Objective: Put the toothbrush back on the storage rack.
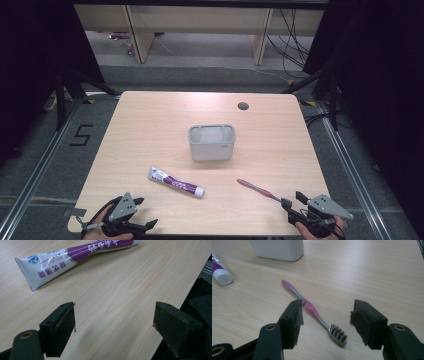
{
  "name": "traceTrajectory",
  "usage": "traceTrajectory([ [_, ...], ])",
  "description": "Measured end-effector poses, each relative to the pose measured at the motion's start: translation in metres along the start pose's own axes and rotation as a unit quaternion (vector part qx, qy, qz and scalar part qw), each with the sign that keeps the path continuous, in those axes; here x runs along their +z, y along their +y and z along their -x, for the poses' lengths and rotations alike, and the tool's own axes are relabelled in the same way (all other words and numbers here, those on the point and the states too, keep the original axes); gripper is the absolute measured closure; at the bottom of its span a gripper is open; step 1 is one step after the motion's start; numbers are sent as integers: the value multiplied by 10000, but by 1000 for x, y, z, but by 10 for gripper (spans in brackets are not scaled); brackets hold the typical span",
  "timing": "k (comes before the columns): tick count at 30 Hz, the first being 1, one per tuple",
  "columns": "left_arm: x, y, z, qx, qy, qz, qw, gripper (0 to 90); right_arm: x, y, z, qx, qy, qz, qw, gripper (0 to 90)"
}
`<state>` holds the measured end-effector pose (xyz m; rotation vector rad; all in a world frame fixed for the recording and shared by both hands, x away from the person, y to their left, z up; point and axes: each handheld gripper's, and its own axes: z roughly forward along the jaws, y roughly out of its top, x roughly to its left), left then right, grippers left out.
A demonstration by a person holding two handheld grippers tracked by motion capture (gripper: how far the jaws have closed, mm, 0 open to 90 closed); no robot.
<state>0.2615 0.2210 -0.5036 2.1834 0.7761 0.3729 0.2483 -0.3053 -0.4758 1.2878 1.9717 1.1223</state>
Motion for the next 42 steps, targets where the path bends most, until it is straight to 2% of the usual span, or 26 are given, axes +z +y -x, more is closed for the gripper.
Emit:
traceTrajectory([
  [9,1,0,1,-66,-42,46,10000,174,-3,-1,-6,3,151,-137,9998,517],
  [10,0,0,0,31,2,-37,10000,173,-3,-1,-6,-11,140,-100,9999,526],
  [12,-1,0,0,19,13,-37,10000,174,-3,-2,-8,-27,178,-120,9998,551],
  [15,0,0,1,-60,-61,76,9999,174,-4,-2,-10,-76,248,-141,9996,626],
  [17,0,0,1,-30,-64,44,10000,174,-5,-2,-11,-111,315,-184,9993,684],
  [18,0,0,1,-30,-64,44,10000,174,-5,-2,-11,-111,315,-184,9993,684],
  [19,0,0,0,43,-29,-8,10000,174,-5,-2,-13,-92,384,-169,9991,708],
  [20,0,0,1,-13,-50,22,10000,174,-6,-2,-14,-158,419,-182,9988,756],
  [21,0,0,1,-13,-50,22,10000,174,-6,-2,-14,-158,419,-182,9988,756],
  [24,-1,0,1,-13,-31,20,10000,174,-4,-5,-17,-134,453,-356,9983,828],
  [27,0,0,1,-3,-17,46,10000,174,-4,-6,-15,-272,383,-458,9978,861],
  [30,-1,1,1,35,1,-25,10000,174,-2,-9,-12,-271,271,-627,9973,896],
  [33,0,0,2,-1,-60,72,10000,174,1,-14,-9,-257,223,-744,9967,900],
  [34,0,1,2,-10,-66,57,10000,174,3,-14,-9,-246,256,-871,9956,900],
  [37,0,1,2,-10,-57,60,10000,174,6,-15,-11,-200,182,-912,9955,900],
  [38,0,1,2,6,-67,35,10000,174,10,-15,-8,-413,161,-907,9949,900],
  [39,0,1,2,7,-43,40,10000,174,12,-15,-8,-363,169,-972,9945,900],
  [40,0,1,2,7,-43,40,10000,174,13,-15,-5,-437,119,-993,9940,900],
  [42,-1,1,2,15,-61,-1,10000,174,15,-15,-4,-423,104,-971,9943,900],
])
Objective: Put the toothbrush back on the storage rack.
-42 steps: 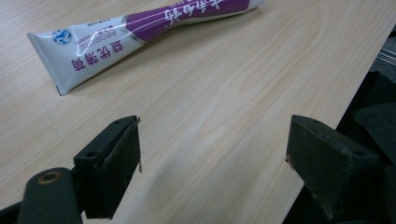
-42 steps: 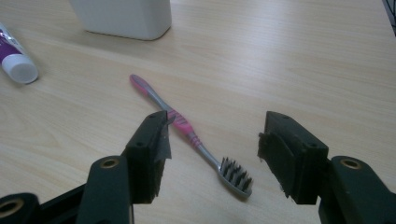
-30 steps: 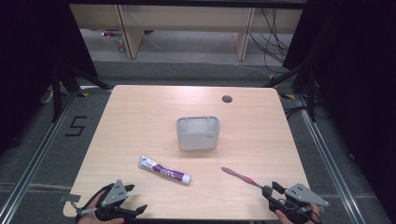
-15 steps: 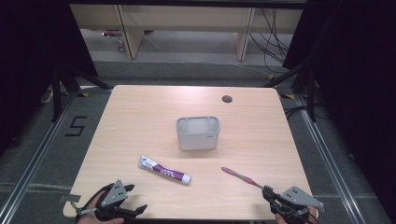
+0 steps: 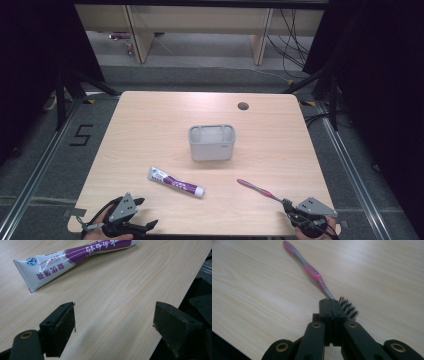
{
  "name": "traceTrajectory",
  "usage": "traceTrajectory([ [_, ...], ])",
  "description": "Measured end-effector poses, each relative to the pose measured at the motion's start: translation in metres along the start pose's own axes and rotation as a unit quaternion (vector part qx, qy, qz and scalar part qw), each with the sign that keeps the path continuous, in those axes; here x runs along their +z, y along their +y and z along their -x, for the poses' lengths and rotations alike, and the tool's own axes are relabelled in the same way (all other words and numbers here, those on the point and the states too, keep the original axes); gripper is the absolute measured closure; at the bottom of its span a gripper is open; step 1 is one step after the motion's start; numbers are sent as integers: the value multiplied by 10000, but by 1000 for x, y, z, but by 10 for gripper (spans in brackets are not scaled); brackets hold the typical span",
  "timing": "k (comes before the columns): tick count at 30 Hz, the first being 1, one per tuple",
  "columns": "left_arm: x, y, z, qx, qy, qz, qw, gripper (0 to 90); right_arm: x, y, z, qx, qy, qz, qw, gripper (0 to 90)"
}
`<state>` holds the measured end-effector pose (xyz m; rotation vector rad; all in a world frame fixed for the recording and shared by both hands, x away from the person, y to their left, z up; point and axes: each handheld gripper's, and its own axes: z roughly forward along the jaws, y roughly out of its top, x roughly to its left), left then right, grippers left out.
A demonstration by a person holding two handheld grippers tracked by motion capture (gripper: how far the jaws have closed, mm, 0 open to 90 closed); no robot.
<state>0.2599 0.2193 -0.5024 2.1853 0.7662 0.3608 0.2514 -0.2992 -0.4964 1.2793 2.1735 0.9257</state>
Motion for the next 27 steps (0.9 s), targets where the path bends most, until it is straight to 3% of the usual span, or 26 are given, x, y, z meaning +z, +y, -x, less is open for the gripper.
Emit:
traceTrajectory([
  [2,0,0,0,12,20,-23,10000,174,1,1,2,47,-48,-65,10000,900],
  [4,0,0,-1,-8,-2,11,10000,174,6,1,7,-138,-94,-118,9998,900],
  [7,0,0,0,2,-5,0,10000,174,8,1,5,64,-6,-186,9998,900],
  [9,0,0,0,14,24,-20,10000,174,9,1,8,-98,-152,-205,9996,900],
  [11,0,0,0,15,14,-11,10000,174,10,1,12,-133,-115,-237,9996,900],
  [19,1,0,0,20,13,-8,10000,174,16,4,22,-96,-278,-252,9993,900],
  [23,1,0,0,21,11,-35,10000,174,19,5,24,-39,-146,-309,9994,900],
  [27,2,0,0,5,4,27,10000,174,21,8,28,-76,-304,-270,9991,900],
])
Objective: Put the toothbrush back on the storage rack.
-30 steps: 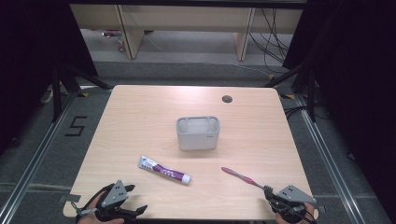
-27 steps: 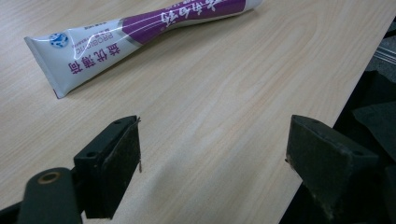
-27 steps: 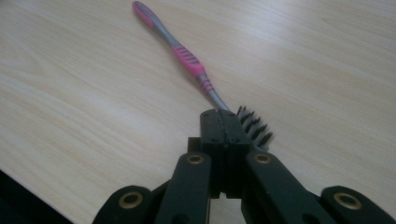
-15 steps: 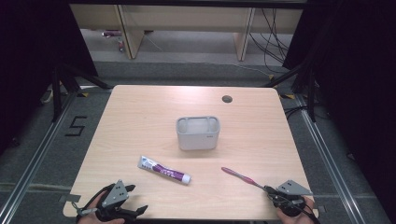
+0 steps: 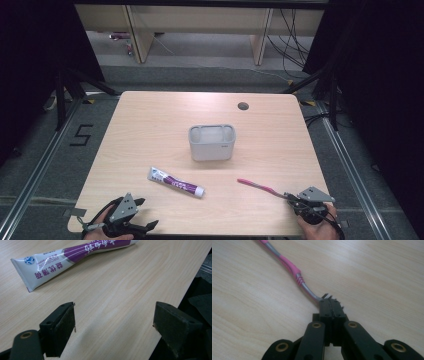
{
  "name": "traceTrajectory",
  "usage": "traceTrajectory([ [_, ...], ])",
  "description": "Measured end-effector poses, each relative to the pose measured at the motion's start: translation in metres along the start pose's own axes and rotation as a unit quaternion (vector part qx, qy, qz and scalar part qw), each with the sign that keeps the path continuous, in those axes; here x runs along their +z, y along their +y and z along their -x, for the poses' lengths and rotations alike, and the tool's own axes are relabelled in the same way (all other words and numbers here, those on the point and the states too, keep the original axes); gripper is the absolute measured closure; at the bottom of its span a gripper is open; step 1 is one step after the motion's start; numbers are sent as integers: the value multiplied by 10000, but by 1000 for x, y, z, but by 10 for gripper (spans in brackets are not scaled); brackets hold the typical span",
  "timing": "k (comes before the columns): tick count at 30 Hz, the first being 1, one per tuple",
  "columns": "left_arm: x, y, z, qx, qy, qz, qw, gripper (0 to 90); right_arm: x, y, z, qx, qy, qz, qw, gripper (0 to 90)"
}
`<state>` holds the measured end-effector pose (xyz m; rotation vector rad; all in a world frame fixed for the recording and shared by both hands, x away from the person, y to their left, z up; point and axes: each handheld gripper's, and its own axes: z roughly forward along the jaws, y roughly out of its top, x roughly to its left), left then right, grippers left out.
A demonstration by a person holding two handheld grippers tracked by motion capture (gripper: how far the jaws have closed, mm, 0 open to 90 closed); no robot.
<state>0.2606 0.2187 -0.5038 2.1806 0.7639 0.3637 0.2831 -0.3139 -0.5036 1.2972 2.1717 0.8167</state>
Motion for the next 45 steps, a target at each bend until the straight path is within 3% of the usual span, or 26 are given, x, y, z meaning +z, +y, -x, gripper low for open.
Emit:
traceTrajectory([
  [1,0,0,0,1,1,-1,10000,174,1,1,2,-72,-56,26,10000,900],
  [3,0,0,1,8,2,-2,10000,174,3,3,1,64,-33,-34,10000,900],
  [6,0,0,0,-3,0,-1,10000,174,7,5,5,-53,-110,5,9999,900],
  [7,-1,0,0,13,5,-59,10000,174,7,7,4,74,-130,-53,9999,900],
  [10,-1,0,0,15,9,-62,10000,174,14,11,11,-104,-120,-33,9999,900],
  [13,0,-1,0,-3,15,2,10000,174,16,15,11,-64,-162,-82,9998,900],
  [14,0,-1,1,-10,14,3,10000,174,20,17,13,-191,-190,-15,9996,900],
  [16,0,0,0,-29,-16,1,10000,174,22,19,12,-166,-145,-74,9997,900],
  [17,-1,0,0,-30,-2,-2,10000,174,23,21,10,-33,-77,-99,9999,900],
  [20,0,-1,1,-6,8,-10,10000,174,30,27,12,-223,-117,-118,9996,900],
  [23,-1,-1,0,-17,19,-6,10000,174,34,33,12,-147,-159,-114,9997,900],
  [24,0,-1,1,-35,-7,8,10000,174,36,35,14,-280,-162,-62,9995,900],
  [26,0,-1,1,-33,2,10,10000,174,36,36,12,-157,-171,-198,9995,900],
  [27,-1,-1,1,-27,12,-6,10000,174,41,39,16,-341,-183,-126,9992,900],
  [32,-1,-1,1,-18,11,-8,10000,174,45,46,18,-309,-275,-108,9991,900],
  [33,-1,-1,1,-26,8,-7,10000,174,45,48,18,-281,-311,-212,9989,899],
  [42,-1,-1,1,-20,25,-49,10000,174,60,62,18,-318,-209,-290,9989,896],
  [45,-2,-1,0,31,18,-39,10000,174,68,70,16,-486,-199,-245,9983,895],
])
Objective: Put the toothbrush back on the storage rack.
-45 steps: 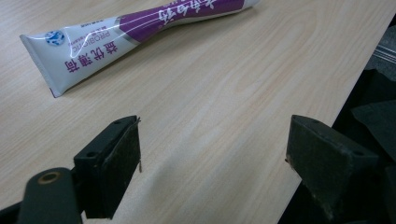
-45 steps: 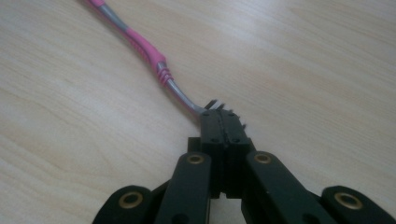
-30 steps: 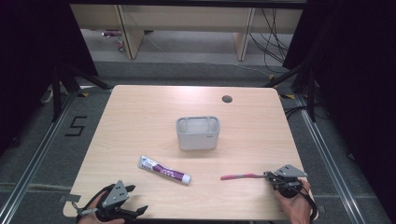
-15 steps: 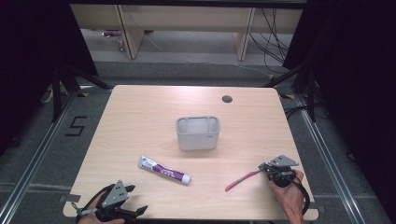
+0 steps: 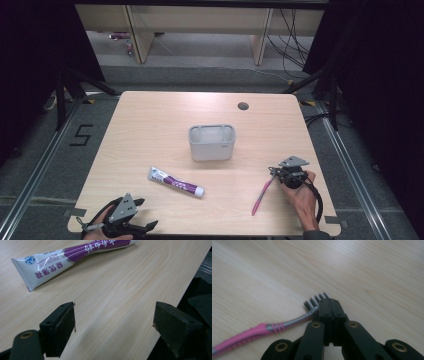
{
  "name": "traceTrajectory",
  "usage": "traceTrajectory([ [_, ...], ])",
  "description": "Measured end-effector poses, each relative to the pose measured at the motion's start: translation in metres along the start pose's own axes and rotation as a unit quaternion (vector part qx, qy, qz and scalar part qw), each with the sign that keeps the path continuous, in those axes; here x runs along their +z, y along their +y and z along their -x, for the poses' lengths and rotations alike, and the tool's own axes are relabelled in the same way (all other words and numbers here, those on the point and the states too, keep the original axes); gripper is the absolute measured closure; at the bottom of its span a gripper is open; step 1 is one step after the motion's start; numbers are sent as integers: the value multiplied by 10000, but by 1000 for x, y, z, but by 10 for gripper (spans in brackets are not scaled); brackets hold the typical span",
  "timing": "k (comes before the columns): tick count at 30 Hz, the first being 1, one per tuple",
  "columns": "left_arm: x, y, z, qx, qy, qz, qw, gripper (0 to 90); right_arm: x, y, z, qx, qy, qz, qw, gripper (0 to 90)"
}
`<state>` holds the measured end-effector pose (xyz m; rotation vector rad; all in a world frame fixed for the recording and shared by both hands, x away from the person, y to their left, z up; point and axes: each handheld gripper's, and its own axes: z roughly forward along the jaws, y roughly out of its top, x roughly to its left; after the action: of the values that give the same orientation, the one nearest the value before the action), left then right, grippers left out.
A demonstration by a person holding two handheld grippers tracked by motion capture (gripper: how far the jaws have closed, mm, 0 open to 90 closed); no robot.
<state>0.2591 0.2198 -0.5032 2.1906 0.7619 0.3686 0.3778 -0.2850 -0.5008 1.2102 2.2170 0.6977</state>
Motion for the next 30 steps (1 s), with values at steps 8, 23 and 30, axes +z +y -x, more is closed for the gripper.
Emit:
traceTrajectory([
  [8,0,0,0,-33,1,34,10000,174,11,16,-7,-85,63,-53,9999,889],
  [23,0,0,1,-52,-67,73,9999,174,-6,39,-17,228,431,-156,9987,790],
  [30,-1,0,-1,-9,6,19,10000,174,-27,41,-28,353,920,-510,9938,708],
])
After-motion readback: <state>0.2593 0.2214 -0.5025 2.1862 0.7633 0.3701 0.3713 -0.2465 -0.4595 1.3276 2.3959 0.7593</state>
